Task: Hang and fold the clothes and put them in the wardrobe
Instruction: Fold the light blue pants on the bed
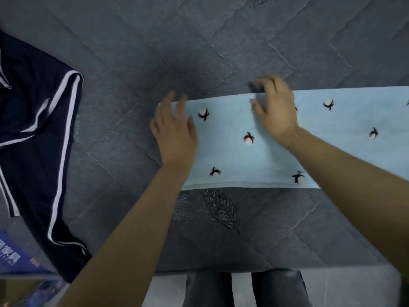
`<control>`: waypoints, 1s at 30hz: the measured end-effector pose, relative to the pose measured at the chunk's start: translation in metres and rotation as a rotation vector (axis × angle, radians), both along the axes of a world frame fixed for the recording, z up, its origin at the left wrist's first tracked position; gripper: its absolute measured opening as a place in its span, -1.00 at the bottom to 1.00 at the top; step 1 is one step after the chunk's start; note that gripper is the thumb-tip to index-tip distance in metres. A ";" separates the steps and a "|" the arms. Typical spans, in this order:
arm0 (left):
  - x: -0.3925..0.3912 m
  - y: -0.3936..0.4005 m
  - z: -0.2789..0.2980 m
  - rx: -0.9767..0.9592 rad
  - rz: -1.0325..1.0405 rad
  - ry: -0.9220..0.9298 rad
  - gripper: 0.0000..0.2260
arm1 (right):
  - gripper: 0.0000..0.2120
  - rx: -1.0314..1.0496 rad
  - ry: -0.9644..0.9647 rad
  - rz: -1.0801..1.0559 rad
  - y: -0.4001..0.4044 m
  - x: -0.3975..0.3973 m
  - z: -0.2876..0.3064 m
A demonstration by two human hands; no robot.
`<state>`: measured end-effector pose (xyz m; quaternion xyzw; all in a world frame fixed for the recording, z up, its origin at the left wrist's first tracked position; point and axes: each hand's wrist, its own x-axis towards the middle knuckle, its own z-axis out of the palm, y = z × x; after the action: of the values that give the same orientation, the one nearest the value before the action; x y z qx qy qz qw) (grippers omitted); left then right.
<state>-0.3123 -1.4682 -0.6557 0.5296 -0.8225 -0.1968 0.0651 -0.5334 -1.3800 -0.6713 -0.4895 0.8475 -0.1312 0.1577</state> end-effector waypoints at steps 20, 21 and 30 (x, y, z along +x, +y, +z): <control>-0.020 0.093 -0.014 0.000 -0.712 -0.297 -0.46 | -0.59 -0.085 -0.393 -0.244 0.209 0.020 0.017; -0.041 0.109 -0.009 0.014 -0.755 -0.275 -0.48 | -0.62 -0.128 -0.435 -0.340 0.222 0.013 0.023; -0.260 0.274 -0.005 0.197 -0.909 -0.157 -0.50 | -0.72 -0.307 -0.375 -0.844 0.392 -0.099 0.045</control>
<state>-0.5724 -1.1937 -0.6611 0.1328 -0.9508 -0.2419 -0.1408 -0.6324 -0.9879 -0.6265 -0.0884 0.8999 -0.3930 0.1670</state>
